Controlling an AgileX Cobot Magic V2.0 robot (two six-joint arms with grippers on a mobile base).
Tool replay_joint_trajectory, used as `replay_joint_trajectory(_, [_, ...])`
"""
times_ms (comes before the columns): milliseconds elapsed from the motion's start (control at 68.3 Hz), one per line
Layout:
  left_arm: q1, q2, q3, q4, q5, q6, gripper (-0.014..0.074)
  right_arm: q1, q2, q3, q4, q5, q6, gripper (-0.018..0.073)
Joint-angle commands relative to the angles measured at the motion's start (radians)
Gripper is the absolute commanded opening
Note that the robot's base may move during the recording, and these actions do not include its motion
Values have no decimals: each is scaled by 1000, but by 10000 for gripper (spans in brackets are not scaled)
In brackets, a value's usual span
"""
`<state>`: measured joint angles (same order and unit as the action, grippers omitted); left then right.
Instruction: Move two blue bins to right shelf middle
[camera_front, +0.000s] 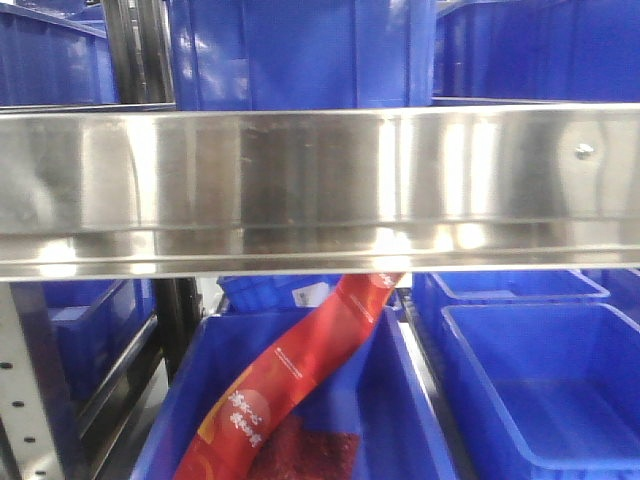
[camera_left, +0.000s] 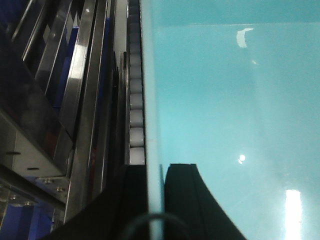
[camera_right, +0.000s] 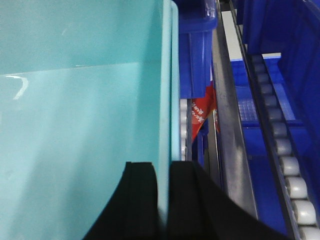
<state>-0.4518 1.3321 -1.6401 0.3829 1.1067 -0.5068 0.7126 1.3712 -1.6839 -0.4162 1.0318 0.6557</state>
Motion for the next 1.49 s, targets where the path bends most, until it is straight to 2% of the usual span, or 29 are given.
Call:
replay_joint_trajectory(0, [-3, -21, -16, 9, -85, 1, -111, -2, -10, -13, -21, -54, -4, -163])
replay_joint_trajectory(1142, [-3, -21, -16, 9, -108, 1, -111, -2, -10, -13, -21, -57, -4, -163])
replay_joint_trajectory(1288, [-3, -8, -18, -48, -108, 6, -111, -10, -4, -13, -21, 32, 21, -163])
replay_joint_trajectory(1478, [-3, 64, -20, -91, -110, 25, -111, -68, 42, -13, -18, 48, 21, -163])
